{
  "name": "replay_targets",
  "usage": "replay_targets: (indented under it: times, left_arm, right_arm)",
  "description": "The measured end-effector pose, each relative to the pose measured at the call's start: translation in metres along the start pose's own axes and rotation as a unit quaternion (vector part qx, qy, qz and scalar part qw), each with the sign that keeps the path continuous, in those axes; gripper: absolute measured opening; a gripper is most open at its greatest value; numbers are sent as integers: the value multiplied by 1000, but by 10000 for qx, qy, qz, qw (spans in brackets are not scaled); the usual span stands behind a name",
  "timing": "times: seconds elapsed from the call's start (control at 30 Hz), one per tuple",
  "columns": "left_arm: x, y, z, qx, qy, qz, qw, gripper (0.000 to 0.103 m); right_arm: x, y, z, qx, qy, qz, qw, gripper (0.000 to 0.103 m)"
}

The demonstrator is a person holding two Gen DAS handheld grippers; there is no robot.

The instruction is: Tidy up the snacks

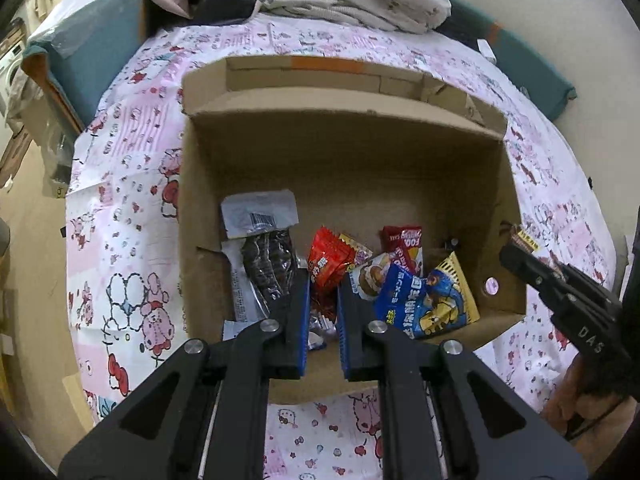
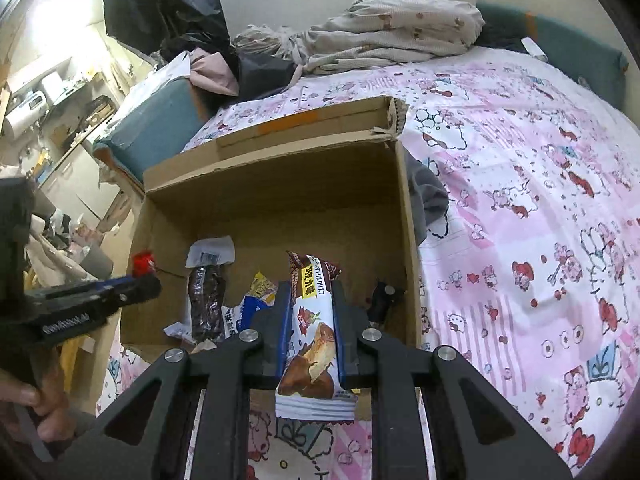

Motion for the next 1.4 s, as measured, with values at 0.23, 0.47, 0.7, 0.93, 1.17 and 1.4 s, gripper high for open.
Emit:
replay_targets:
  times: [0.23,0.47,0.7,0.93,1.17,1.4]
  left_arm:
    - [5,-10,-5,58,18,79,10000,10]
    - [4,-11,-4,44,-109,190,9997,10]
    - [-1,-2,-5,-86,-40,174,9998,57]
    - [-5,13,-2,-336,-207,372,9985,80]
    - [1,35,3,-719,-134,586,9956,80]
    - [2,68,0,-1132,-72,673,9913,80]
  right_arm:
    - [-9,-13,-5,176,-77,-136,9997,19]
    - [-7,-11,-3,116,-92,-146,9998,21]
    - [-9,-7,1,47,-249,-51,9997,22]
    - [-11,4,7,-101,-557,55,9984,93]
    - [-10,23,17,-403,-545,90,9977,94]
    - [1,62,10,-694,-276,171,9971,99]
Point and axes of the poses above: each gripper's, at about its wrist camera, not at the fingertips, and y roughly against the way its jaws point, x to its left, z to its top, the point moved 8 cm from there along -y, roughly the way its jaws point, and after that the axes turned 14 degrees about -z, right-handed, at the moved point
